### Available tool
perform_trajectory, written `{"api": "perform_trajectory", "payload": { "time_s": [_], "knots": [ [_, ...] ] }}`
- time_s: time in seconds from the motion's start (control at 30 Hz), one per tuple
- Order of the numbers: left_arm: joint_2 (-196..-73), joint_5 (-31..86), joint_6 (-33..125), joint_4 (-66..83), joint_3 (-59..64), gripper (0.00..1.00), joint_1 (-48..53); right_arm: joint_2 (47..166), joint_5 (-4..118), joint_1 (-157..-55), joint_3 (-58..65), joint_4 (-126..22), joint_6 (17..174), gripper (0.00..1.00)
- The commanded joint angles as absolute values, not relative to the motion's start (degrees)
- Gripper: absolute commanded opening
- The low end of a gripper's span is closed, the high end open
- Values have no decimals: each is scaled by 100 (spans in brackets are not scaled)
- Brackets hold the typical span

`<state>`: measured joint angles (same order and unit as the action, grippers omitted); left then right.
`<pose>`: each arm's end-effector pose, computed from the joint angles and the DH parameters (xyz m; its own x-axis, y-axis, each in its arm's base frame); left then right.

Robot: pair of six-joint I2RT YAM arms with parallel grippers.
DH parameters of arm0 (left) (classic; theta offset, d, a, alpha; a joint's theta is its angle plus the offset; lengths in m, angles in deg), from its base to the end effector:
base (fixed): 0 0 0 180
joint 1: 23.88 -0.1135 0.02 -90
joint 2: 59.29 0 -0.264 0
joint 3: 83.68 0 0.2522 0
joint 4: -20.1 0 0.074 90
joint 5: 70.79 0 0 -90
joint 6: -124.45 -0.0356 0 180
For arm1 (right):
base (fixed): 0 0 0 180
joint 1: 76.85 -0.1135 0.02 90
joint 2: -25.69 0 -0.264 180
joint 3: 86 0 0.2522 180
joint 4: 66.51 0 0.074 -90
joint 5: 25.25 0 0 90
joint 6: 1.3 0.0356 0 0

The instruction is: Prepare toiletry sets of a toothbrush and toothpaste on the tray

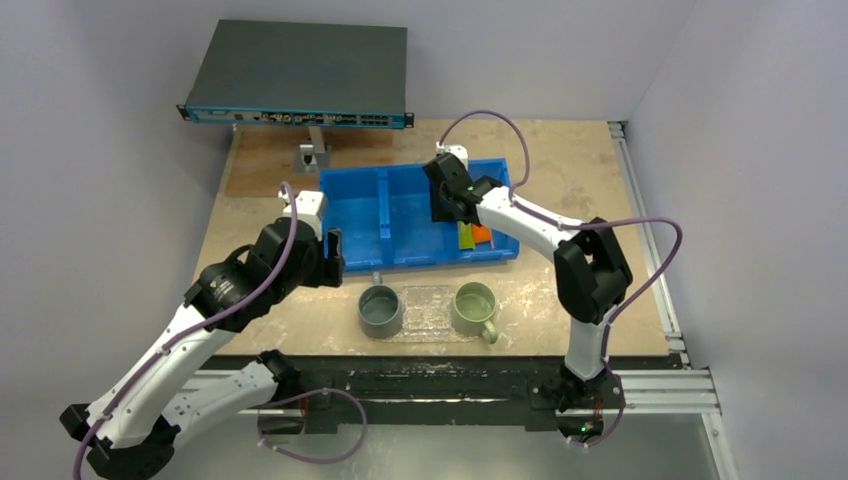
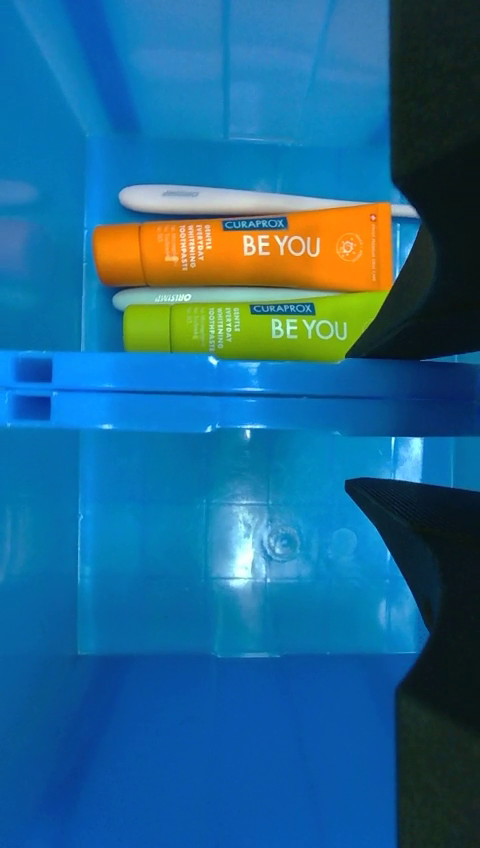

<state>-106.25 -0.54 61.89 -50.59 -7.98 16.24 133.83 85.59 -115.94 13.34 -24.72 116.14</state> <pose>0.1155 -0.0816 0.3559 -0.6446 -0.0240 -0.7641 0.1321 0.9810 -0.1422 0.3336 0.2547 0.2429 -0.7230 -0.0325 -0.6901 -0.0911 0.9947 0.0486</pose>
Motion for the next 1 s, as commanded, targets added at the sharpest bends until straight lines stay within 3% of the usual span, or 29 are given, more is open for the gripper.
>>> {"api": "perform_trajectory", "payload": {
  "time_s": [0.0, 0.27, 0.43, 0.97],
  "knots": [
    [-10599, -127, 6175, -4853, -856, 65, 1569, 12829, 8148, -11841, 1680, -3341, 11674, 49],
    [-10644, -16, 6152, -4792, -899, 67, 1549, 12123, 8345, -11741, 1231, -3236, 11397, 53],
    [-10598, 49, 6136, -4737, -927, 74, 1524, 11822, 8434, -11687, 1076, -3155, 11243, 53],
    [-10478, 40, 6152, -4709, -953, 79, 1523, 12006, 8251, -11115, 792, -3203, 10903, 53]
  ]
}}
